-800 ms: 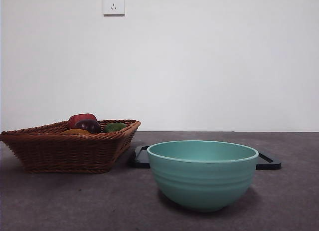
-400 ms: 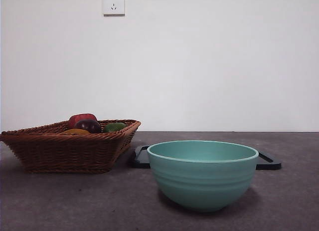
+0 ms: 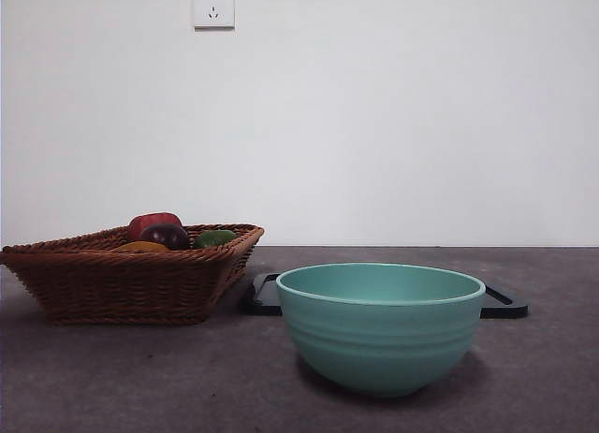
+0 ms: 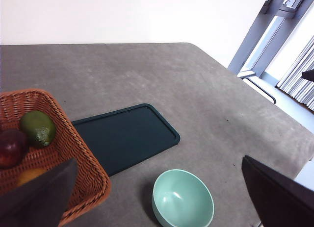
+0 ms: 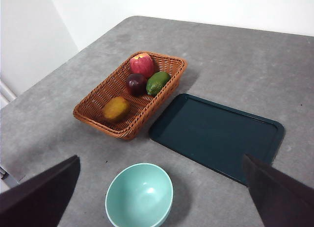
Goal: Pick up the wifruite, put it on the bowl, pick up the plate, put it on desk
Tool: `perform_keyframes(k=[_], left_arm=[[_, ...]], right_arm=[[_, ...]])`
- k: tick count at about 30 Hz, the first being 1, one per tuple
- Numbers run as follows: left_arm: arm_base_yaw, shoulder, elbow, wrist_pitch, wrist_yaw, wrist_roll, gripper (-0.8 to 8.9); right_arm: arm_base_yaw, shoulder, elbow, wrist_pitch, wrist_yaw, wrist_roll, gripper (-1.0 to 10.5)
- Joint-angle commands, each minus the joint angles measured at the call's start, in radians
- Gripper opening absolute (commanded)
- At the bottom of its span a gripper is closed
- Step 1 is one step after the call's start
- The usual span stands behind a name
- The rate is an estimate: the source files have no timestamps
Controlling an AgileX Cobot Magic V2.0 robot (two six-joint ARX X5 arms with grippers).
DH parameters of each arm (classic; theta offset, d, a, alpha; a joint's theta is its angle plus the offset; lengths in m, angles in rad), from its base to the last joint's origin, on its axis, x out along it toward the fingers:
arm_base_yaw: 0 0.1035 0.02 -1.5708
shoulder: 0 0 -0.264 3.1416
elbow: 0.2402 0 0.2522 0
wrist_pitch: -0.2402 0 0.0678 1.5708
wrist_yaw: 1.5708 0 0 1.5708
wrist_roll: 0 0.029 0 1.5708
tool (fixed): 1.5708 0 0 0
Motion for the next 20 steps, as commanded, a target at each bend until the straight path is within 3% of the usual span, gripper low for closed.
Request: perform_keyframes(k=[1,13,20], left_arm=[[-0.003,0.034,0.015,0.007,0.002,-0.010,5.90],[-0.003,0.416,0.193,-0.212,-0.125,0.034,5.93],[-0.003,0.657,0.356,-0.256,-0.140,0.072,5.93]], right_arm=[[0.005,0.006,0.016,0.008,0.001,-0.004,5.7],[0.005,0.006,0.016,0.008,0.001,-0.004,5.7],[0.005,0.006,0.016,0.008,0.000,-0.004,5.7]])
